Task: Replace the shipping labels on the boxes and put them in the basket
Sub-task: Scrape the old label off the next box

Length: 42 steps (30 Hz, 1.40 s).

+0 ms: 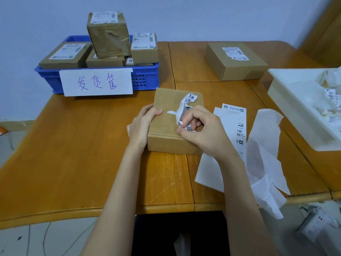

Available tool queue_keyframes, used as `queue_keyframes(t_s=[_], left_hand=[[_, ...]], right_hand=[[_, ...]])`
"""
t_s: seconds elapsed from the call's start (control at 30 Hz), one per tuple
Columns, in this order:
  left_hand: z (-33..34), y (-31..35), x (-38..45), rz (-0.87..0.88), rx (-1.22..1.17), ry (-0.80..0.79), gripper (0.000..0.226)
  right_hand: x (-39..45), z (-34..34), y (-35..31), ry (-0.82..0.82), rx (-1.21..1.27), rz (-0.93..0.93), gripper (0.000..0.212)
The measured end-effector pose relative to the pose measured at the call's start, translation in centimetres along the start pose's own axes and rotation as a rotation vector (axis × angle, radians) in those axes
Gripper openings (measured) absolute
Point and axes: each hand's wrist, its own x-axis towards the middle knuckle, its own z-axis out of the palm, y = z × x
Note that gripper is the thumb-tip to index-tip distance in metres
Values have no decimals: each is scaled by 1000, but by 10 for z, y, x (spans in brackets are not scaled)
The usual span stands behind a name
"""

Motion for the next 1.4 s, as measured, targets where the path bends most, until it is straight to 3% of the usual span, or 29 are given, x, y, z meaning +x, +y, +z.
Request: queue_keyframes(t_s=[0.3, 0.47, 0.67, 1.0, 1.1, 1.27, 1.4], left_hand=[[0, 1, -2, 8, -5, 3, 53], [1, 0, -3, 22, -4, 16, 60], [1, -1, -3, 28, 5, 20, 61], [-2, -2, -3, 23, 11, -1, 43], [-1, -3, -2, 28, 5, -4, 44], [1, -4, 0, 59, 10, 15, 51], [1, -5, 1, 66, 10, 24, 55]], right_hand=[[-4, 2, 0, 124, 50, -5, 11], [-17, 3, -1, 138, -67, -95, 9], [-23, 13, -7, 261, -257, -53, 11], [-30, 41, -18, 349, -583, -45, 10], [-27, 43, -16, 357, -539, 4, 10], [-26, 24, -10, 323, -210, 20, 6], [-32, 23, -14, 315, -157, -5, 6]])
